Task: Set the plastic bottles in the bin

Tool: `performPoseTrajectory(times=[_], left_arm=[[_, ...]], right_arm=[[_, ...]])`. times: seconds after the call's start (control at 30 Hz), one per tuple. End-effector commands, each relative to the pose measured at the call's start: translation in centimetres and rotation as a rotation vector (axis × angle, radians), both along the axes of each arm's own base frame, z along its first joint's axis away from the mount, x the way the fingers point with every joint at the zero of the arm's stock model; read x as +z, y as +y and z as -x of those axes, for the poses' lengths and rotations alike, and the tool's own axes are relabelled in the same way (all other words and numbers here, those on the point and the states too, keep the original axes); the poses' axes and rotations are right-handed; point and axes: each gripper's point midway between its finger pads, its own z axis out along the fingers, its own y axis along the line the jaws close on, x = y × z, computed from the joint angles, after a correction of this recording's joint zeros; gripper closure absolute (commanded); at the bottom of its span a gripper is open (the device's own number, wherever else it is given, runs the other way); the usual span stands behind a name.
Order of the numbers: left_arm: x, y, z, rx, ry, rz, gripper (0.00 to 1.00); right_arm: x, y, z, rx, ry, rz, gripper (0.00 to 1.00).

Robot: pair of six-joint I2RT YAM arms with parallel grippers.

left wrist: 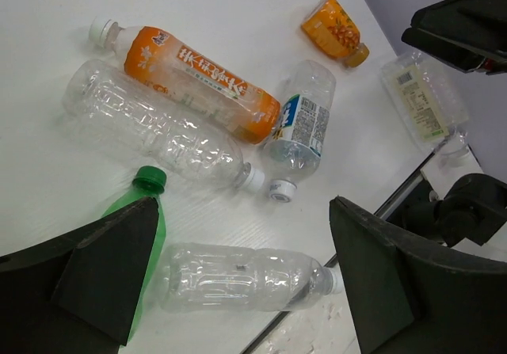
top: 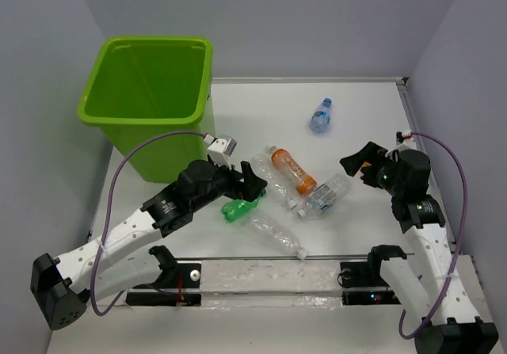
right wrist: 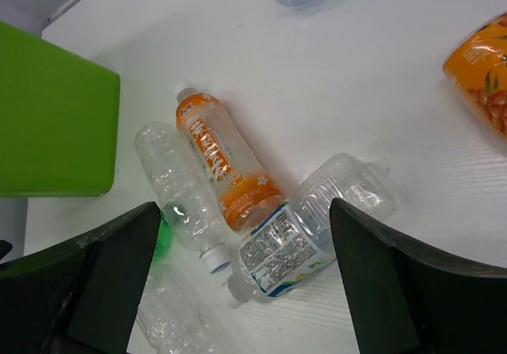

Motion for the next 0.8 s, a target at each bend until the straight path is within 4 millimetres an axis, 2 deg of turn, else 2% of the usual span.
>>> performPoseTrajectory(times=[0.0,0.07,0.23,0.27,0.37,0.43,0.53,0.57,0.6,0.67,0.73,0.77], left_arm=[[0.6,1.3,0.3,0.031,-0.013,-0.02,0.01],[-0.7,2.2,0.7,0.052,0.035,-0.076,0.01],[-3.1,3.9,1.2,0.115,0.148,-0.18,0.01],[-4.1,4.5,1.5,0.126,0.185,-0.225,0.01],[-6.6,6.0,1.2,0.197,0.25,-0.35,0.01],[-7.6,6.4,1.1,0.215,0.27,-0.392,0.01],[-8.9,6.2,1.0,0.214,0.297,-0.435,0.01],[-10.1,5.9,0.6,0.21,0.312,-0.476,0.01],[-10.0,5.9,0.6,0.21,0.311,-0.474,0.01],[-11.1,5.7,0.3,0.197,0.323,-0.517,0.01],[-12.1,5.5,0.1,0.188,0.332,-0.56,0.01],[-12.4,5.5,0.0,0.187,0.334,-0.572,0.01]], right_arm=[[1.1,0.1,-2.4,0.008,-0.079,0.002,0.06],[0.8,0.0,-3.4,-0.002,-0.072,0.003,0.05],[-0.1,-0.2,-7.5,-0.01,-0.039,0.018,0.04],[-0.2,-0.2,-8.1,-0.01,-0.034,0.02,0.04],[-0.3,-0.5,-10.7,-0.025,-0.026,0.031,0.03],[-0.6,-0.6,-11.8,-0.033,-0.017,0.035,0.03],[-1.3,-0.3,-13.7,-0.018,0.009,0.031,0.03],[-2.1,0.2,-15.0,-0.002,0.032,0.032,0.03],[-2.1,0.6,-15.0,0.008,0.032,0.034,0.02],[-2.9,0.5,-16.2,0.002,0.052,0.043,0.02],[-2.8,1.4,-17.1,0.025,0.052,0.046,0.02],[-4.1,1.2,-17.7,0.016,0.083,0.055,0.01]])
